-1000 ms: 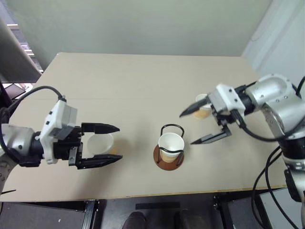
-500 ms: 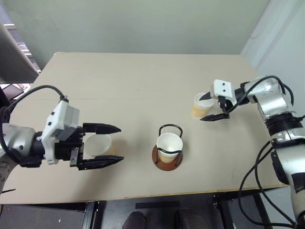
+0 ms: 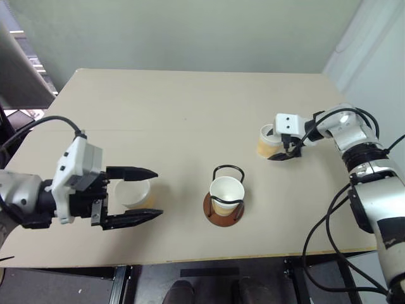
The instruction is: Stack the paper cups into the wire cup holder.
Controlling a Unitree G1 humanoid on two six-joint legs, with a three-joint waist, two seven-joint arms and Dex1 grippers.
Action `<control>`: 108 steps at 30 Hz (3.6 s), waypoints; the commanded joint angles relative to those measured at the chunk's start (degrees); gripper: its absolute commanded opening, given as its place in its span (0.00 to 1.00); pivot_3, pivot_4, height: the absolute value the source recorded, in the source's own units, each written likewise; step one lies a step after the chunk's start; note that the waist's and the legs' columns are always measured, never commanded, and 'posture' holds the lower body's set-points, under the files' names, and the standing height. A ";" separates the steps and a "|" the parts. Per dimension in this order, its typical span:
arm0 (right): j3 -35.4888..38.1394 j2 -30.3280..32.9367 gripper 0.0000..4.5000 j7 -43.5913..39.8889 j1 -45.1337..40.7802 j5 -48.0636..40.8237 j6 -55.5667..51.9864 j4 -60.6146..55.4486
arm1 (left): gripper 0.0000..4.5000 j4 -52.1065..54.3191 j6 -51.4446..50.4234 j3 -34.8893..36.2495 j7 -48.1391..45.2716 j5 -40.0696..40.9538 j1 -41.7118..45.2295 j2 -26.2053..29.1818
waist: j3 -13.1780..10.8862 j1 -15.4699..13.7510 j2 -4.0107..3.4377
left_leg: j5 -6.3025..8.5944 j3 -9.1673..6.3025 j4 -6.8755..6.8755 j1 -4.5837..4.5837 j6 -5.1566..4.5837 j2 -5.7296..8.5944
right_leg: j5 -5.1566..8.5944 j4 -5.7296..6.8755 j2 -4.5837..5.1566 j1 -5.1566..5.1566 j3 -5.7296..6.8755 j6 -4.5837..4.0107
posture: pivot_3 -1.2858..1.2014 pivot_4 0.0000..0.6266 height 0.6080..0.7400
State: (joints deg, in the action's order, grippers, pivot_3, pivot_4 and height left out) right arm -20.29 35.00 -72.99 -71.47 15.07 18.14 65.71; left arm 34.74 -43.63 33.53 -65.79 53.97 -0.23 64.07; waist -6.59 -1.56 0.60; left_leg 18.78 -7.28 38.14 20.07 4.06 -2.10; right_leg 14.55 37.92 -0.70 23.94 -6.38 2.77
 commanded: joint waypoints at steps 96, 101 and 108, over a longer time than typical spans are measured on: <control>52.79 27.70 0.99 2.73 40.69 -77.09 -65.84 -85.98 | 0.92 -21.44 25.03 -24.60 -10.65 -32.45 8.67 8.20 | 0.01 0.73 0.06 | 0.20 0.21 0.07 -0.39 0.26 -0.57 | 0.34 0.02 -1.02 -0.30 -0.16 -0.59 | 0.52 0.24 1.00; 51.45 28.68 0.99 2.26 41.45 -75.12 -64.01 -85.99 | 0.92 -20.93 24.74 -25.97 -11.70 -33.55 8.38 8.24 | 0.01 0.79 0.06 | 0.20 0.14 0.06 -0.20 0.26 -0.59 | 0.33 0.02 -0.99 -0.12 -0.14 -0.57 | 0.52 0.24 1.00; 49.51 28.71 1.00 2.00 41.38 -74.03 -62.01 -85.32 | 0.70 -20.17 24.60 -27.74 -10.21 -36.96 6.73 7.55 | 0.01 0.90 0.06 | 0.21 0.14 0.06 -0.20 0.24 -0.59 | 0.32 0.02 -0.97 -0.12 -0.13 -0.56 | 0.52 0.24 1.00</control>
State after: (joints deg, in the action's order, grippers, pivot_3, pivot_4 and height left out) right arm 28.59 62.55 -70.80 -29.72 -59.22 -45.14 -18.88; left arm 13.37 -19.46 5.56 -76.50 17.84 6.60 71.40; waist -6.58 -0.66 0.66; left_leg 18.99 -7.15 38.20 19.87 4.30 -2.70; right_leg 14.86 37.94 -1.67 23.83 -6.51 2.23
